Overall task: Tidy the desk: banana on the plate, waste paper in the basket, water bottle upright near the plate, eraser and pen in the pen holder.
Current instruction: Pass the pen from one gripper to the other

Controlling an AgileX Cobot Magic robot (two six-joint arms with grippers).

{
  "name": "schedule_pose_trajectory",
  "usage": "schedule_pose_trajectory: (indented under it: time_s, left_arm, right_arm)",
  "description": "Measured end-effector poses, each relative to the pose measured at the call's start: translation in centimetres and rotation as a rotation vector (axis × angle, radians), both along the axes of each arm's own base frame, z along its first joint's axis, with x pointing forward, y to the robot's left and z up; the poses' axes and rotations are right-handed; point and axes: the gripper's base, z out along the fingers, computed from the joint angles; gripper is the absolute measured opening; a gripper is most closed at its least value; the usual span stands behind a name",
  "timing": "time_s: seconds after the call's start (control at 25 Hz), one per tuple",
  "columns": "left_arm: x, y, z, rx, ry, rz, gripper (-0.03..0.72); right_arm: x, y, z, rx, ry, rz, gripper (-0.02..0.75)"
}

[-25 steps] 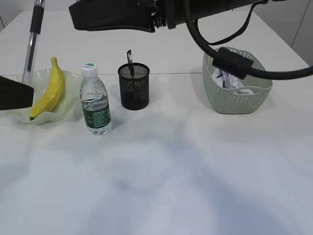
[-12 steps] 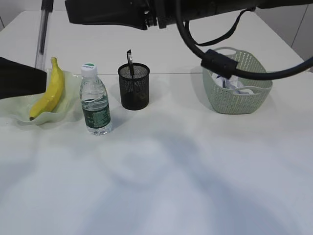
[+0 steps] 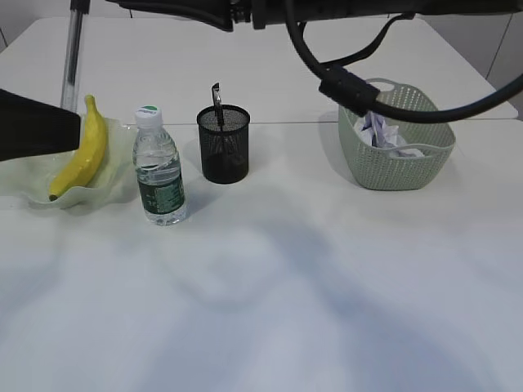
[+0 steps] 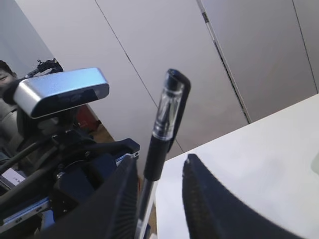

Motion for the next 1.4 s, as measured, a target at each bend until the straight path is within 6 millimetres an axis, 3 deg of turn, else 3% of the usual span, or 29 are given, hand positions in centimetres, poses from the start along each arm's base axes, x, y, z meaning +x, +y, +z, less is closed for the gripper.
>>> schedule_pose_trajectory:
  time_s: [0.76,1.0,1.4]
  left_arm:
    - [0.33,-0.21,0.03,-0.013,-0.013,0.002,0.037]
    - [0.23,-0.43,0.23,-0.031,-0.03,-0.026,0.037]
    - [0.39,-0.68,0.11,-0.031,-0.033,-0.043,0.037]
  right_arm:
    - [0.17,0.17,-0.14,0.045,0.037,0.021,0.241]
    - [0.22,0.2,-0.2,0.046,0.039,0.02,0.337]
    - [0.34,0.19,0.14,0.083,0.057,0.007,0.356]
